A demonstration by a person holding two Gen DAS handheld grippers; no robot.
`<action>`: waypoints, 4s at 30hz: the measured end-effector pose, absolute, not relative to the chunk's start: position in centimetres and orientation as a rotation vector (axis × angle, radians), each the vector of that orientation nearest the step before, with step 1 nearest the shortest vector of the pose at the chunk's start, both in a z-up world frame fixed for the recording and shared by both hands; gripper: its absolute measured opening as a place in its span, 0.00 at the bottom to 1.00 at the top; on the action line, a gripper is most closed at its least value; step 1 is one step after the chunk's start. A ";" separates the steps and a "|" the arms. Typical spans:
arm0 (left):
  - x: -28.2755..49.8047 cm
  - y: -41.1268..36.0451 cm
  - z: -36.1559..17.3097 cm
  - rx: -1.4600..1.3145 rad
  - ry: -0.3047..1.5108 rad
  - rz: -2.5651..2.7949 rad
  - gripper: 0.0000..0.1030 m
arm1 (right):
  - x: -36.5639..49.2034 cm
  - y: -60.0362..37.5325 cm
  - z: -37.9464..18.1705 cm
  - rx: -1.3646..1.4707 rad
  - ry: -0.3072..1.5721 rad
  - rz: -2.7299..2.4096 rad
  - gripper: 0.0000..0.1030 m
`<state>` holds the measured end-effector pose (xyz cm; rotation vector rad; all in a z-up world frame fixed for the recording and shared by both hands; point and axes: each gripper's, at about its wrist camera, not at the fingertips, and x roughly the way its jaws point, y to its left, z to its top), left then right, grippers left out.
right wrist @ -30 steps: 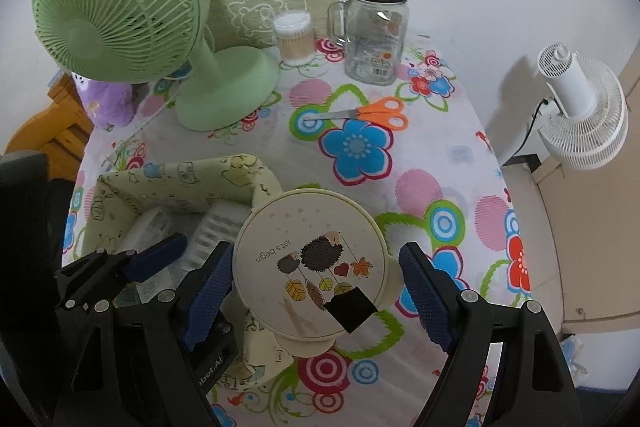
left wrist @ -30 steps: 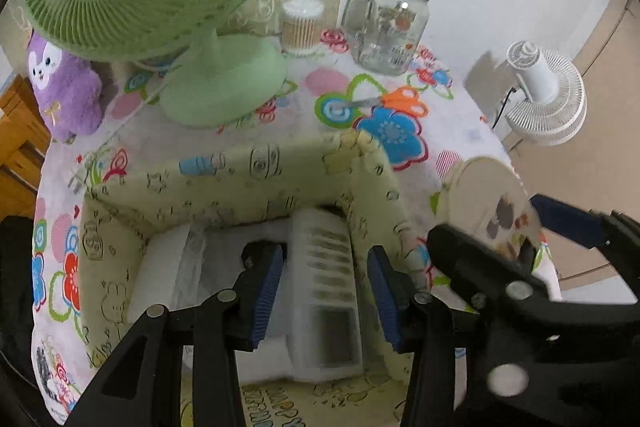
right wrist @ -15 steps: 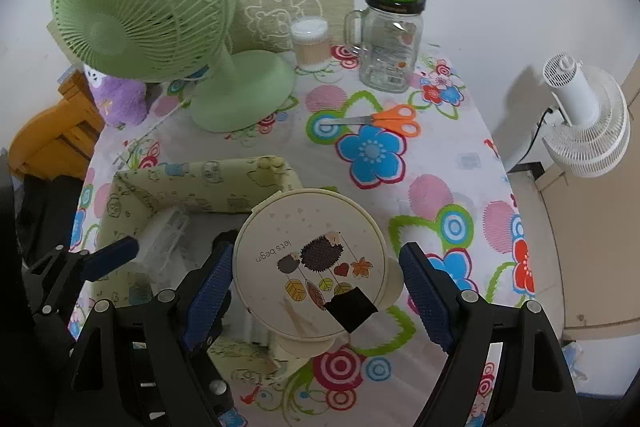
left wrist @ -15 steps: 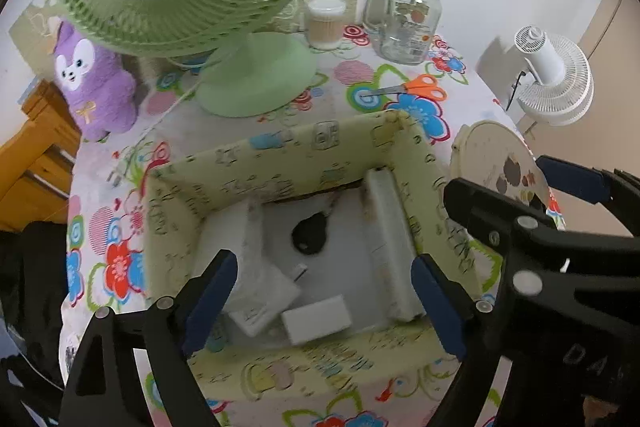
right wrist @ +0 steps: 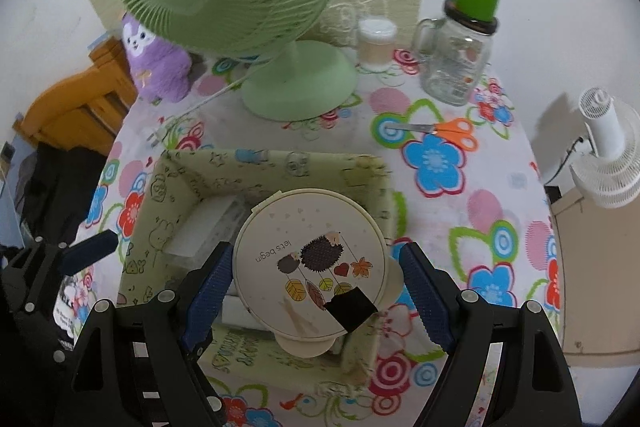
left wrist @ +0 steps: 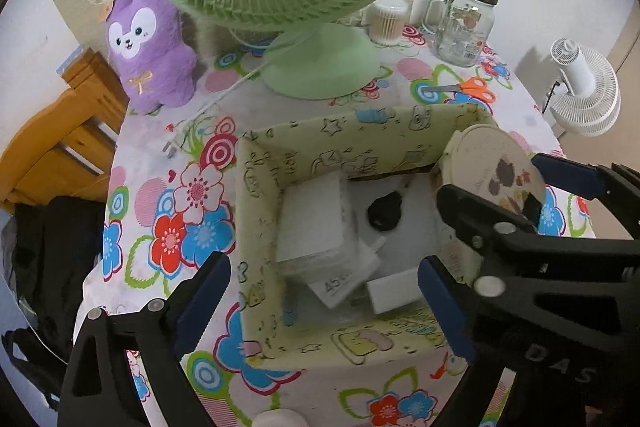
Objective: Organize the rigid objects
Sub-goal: 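Lower the beige lid into the box and open the right tool, then raise both tools from the box and move toward the earbud case and speaker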
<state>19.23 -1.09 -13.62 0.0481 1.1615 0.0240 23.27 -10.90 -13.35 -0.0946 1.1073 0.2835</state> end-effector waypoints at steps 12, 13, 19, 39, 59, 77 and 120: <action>19.7 0.3 -14.8 0.058 1.191 0.030 0.94 | 24.5 -8.3 -16.3 -0.098 1.173 0.306 0.82; 19.8 0.4 -14.8 0.052 1.189 0.035 0.94 | 24.6 -8.3 -16.6 -0.095 1.182 0.305 0.82; 19.9 0.5 -15.3 0.041 1.197 0.026 0.94 | 25.2 -8.1 -18.1 -0.083 1.220 0.299 0.83; 17.1 1.1 -13.8 0.024 1.165 0.012 0.94 | 21.8 -9.4 -15.4 -0.067 1.163 0.293 0.95; 12.4 1.1 -10.4 0.022 1.083 -0.033 0.94 | 16.1 -9.6 -11.0 -0.071 1.068 0.278 0.95; 8.7 2.9 -10.0 0.032 1.063 -0.061 0.94 | 11.6 -8.8 -9.7 -0.063 1.010 0.282 0.95; 4.7 4.7 -19.8 0.074 1.169 -0.125 0.90 | 5.6 -8.4 -18.2 -0.094 1.089 0.302 0.95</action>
